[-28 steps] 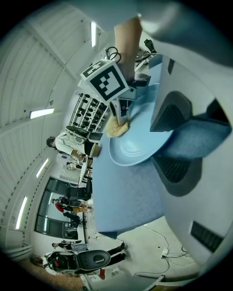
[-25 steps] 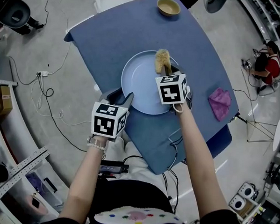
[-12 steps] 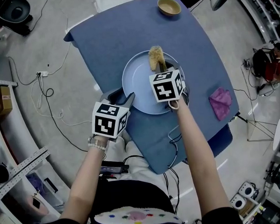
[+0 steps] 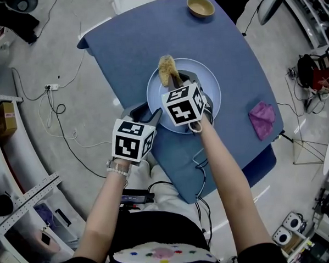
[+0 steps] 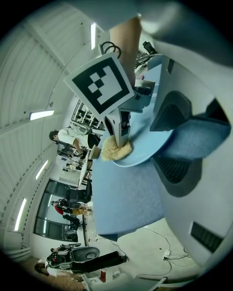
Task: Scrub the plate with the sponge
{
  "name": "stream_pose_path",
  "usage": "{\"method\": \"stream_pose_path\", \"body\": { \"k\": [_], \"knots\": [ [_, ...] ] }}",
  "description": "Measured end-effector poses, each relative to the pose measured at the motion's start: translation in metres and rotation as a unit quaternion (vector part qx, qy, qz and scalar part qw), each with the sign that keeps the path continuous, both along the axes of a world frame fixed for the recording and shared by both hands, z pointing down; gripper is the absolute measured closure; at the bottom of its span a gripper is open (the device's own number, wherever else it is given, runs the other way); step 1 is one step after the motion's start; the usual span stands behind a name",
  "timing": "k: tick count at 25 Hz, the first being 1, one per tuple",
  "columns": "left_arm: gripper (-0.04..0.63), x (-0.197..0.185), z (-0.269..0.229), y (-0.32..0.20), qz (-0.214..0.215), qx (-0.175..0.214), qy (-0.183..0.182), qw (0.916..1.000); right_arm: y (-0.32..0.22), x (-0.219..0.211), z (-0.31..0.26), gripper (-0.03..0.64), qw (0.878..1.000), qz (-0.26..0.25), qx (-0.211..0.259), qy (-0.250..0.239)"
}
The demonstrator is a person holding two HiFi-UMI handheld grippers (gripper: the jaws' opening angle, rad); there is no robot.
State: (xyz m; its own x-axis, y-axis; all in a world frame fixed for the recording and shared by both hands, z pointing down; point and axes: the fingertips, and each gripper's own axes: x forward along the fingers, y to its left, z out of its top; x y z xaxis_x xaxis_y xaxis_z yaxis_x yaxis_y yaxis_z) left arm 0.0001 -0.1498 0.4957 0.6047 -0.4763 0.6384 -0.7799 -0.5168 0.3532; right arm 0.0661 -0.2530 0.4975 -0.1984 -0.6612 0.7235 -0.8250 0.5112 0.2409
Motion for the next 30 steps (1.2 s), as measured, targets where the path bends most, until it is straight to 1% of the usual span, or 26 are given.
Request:
{"method": "stream_pose_path", "body": {
  "k": [4, 8, 11, 13, 16, 24, 30],
  "knots": [
    [0.408, -0.001, 0.0, 0.001, 0.004, 0.0, -0.002, 1.0, 0.015, -0.026, -0.001, 0.574, 0.999, -0.036, -0.009, -0.017],
    [0.407, -0.001, 0.0, 0.002, 0.005, 0.0, 0.0, 1.0, 0.033, -0.045, -0.001, 0.574, 0.995, -0.086, -0.025, -0.034],
    [0.405, 0.0, -0.001, 0.002, 0.006, 0.0, 0.002, 1.0, 0.045, -0.054, -0.002, 0.574, 0.991, -0.117, -0.043, -0.052],
    [0.405, 0.0, -0.001, 0.002, 0.005, -0.001, 0.002, 1.0, 0.048, -0.056, -0.002, 0.574, 0.988, -0.129, -0.051, -0.06],
    [0.406, 0.0, 0.0, 0.001, 0.004, -0.001, 0.003, 1.0, 0.047, -0.055, 0.0, 0.572, 0.989, -0.13, -0.049, -0.057],
    [0.407, -0.001, 0.0, 0.0, 0.001, -0.002, 0.004, 1.0, 0.028, -0.048, 0.002, 0.571, 0.993, -0.106, -0.028, -0.038],
    [0.408, 0.0, 0.0, 0.001, -0.002, -0.002, 0.005, 1.0, 0.009, -0.034, 0.002, 0.569, 0.996, -0.074, -0.019, -0.035]
  ]
}}
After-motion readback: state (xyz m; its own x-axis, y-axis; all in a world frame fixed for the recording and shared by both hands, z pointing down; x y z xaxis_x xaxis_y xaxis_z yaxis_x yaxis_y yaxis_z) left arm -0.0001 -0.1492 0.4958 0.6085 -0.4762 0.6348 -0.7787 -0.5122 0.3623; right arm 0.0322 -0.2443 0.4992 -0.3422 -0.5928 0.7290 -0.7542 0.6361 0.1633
